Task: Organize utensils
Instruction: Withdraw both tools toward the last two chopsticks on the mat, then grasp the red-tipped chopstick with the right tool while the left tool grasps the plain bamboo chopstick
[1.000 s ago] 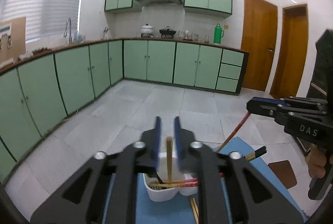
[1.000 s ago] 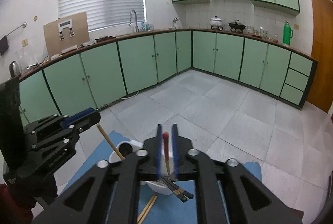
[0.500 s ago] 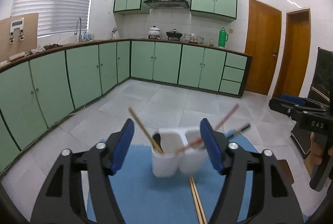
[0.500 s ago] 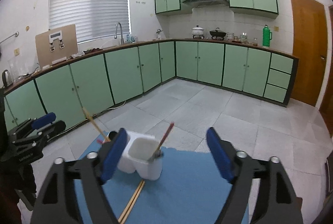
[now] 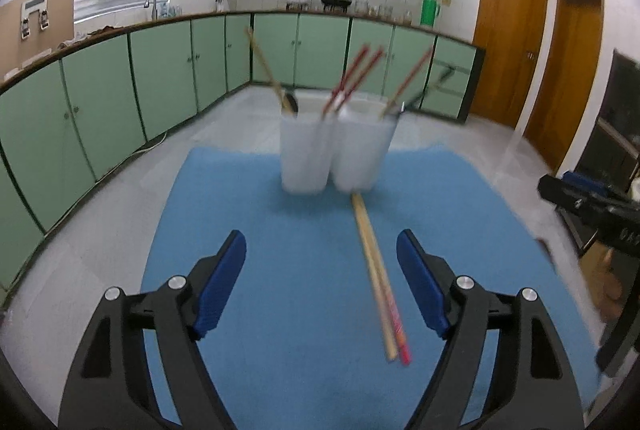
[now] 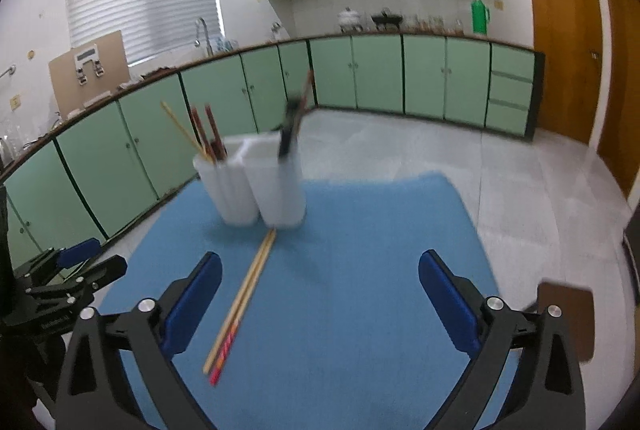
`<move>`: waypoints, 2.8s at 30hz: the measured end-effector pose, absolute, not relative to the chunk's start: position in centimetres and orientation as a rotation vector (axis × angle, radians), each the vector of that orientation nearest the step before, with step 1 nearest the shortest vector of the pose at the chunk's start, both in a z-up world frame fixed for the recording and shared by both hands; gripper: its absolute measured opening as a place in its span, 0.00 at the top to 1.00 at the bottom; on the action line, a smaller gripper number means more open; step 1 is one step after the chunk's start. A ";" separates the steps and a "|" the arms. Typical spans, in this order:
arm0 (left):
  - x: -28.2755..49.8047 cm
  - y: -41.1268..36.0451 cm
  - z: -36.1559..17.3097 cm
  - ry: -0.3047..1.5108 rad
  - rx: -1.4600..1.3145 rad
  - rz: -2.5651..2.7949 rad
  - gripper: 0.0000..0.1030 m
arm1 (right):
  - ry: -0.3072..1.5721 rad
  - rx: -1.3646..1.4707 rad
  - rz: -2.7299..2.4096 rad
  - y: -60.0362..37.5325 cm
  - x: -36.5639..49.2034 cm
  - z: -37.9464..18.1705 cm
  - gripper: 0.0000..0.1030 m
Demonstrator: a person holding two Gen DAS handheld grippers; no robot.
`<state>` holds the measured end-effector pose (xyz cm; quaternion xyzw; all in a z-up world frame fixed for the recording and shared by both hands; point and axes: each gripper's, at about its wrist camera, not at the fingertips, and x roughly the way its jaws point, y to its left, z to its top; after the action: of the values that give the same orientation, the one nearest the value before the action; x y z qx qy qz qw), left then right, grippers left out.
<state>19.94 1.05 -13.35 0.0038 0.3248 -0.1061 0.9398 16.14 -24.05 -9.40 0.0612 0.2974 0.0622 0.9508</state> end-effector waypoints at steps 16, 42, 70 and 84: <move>17.6 3.0 -20.8 0.815 0.021 -0.167 0.27 | 0.739 0.112 0.124 -20.2 13.3 -17.6 0.06; 17.1 6.7 -21.7 0.842 -0.023 -0.103 0.27 | 0.875 0.022 0.188 -12.8 13.4 -21.0 0.60; 17.0 4.5 -22.0 0.856 -0.005 -0.155 0.27 | 0.876 0.086 0.228 -14.5 13.6 -20.9 0.94; 17.0 -1.9 -22.6 0.881 0.006 -0.269 0.37 | 0.848 0.120 0.161 -19.9 11.9 -20.5 0.95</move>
<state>17.01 -1.92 -22.55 0.0030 0.4249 -0.1297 0.8959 11.89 -19.88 -20.53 0.0579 0.4108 0.0778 0.9065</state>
